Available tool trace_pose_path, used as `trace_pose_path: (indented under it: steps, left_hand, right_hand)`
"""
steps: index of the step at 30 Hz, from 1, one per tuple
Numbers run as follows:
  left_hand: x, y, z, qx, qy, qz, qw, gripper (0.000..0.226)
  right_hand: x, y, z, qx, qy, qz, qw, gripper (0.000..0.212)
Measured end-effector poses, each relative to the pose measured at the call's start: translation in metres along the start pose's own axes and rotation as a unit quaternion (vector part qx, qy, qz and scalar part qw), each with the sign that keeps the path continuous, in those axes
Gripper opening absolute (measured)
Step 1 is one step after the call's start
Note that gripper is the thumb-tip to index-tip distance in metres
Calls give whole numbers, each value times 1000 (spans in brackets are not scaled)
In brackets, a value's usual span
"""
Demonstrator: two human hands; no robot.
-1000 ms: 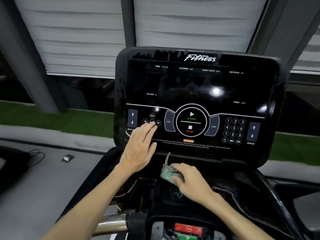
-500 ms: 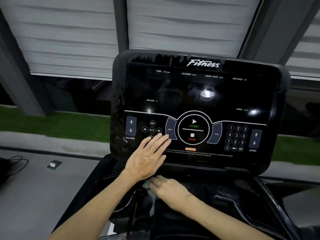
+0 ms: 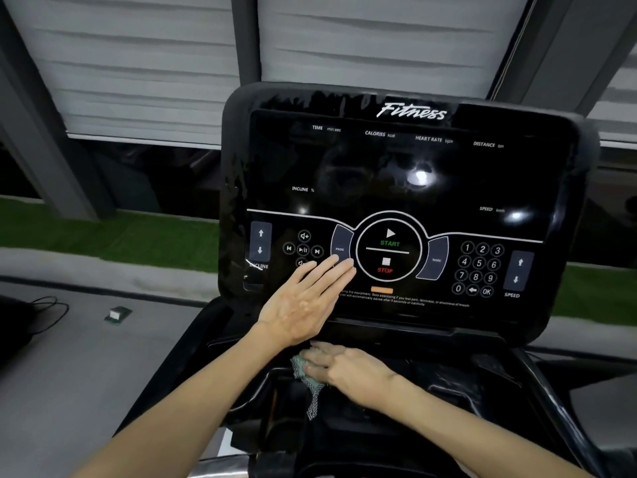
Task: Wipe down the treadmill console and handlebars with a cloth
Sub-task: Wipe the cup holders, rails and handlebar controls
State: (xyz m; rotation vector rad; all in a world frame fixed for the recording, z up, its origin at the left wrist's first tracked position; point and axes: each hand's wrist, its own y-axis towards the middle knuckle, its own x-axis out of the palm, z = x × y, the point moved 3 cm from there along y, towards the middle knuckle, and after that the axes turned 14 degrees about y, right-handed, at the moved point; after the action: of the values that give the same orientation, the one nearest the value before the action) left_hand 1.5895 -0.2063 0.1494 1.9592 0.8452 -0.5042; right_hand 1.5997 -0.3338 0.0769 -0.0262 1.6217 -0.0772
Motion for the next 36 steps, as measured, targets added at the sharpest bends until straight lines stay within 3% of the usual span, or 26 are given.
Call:
trace_pose_path:
  steps: [5, 8, 11, 13, 17, 20, 22, 24, 26, 31, 36]
  left_hand:
    - [0, 0, -1, -7, -10, -6, 1000, 51]
    - [1, 0, -1, -16, -12, -12, 1000, 53]
    - [0, 0, -1, -22, -19, -14, 999, 53]
    - [0, 0, -1, -20, -16, -13, 1000, 52]
    - [1, 0, 0, -15, -12, -16, 1000, 52]
    - [2, -1, -1, -10, -8, -18, 1000, 53]
    - [1, -1, -2, -13, -13, -18, 1000, 53]
    - [0, 0, -2, -18, -23, -16, 999, 52]
    - [0, 0, -3, -25, -32, -19, 999, 52]
    - [0, 0, -1, -25, -32, -24, 999, 54]
    - [1, -1, 0, -20, -25, -23, 999, 55]
  right_hand:
    - [3, 28, -6, -33, -102, -74, 991, 45]
    - [1, 25, -6, -77, -126, -55, 987, 36]
    - [-18, 6, -3, -66, -139, -43, 987, 51]
    - [-26, -4, -3, -52, -110, -50, 991, 51]
    - [-8, 16, -6, -80, -68, -54, 993, 31]
    - [-14, 40, -20, -98, -21, -54, 993, 35]
    - [-24, 47, -23, -79, -35, -56, 995, 29]
    - [-15, 47, -14, -89, 15, -83, 992, 41]
    - [-5, 35, -5, -76, 35, -95, 992, 39]
    - [-18, -16, 4, 11, 55, -69, 996, 58]
    - [-14, -5, 1, 61, 58, -37, 996, 53]
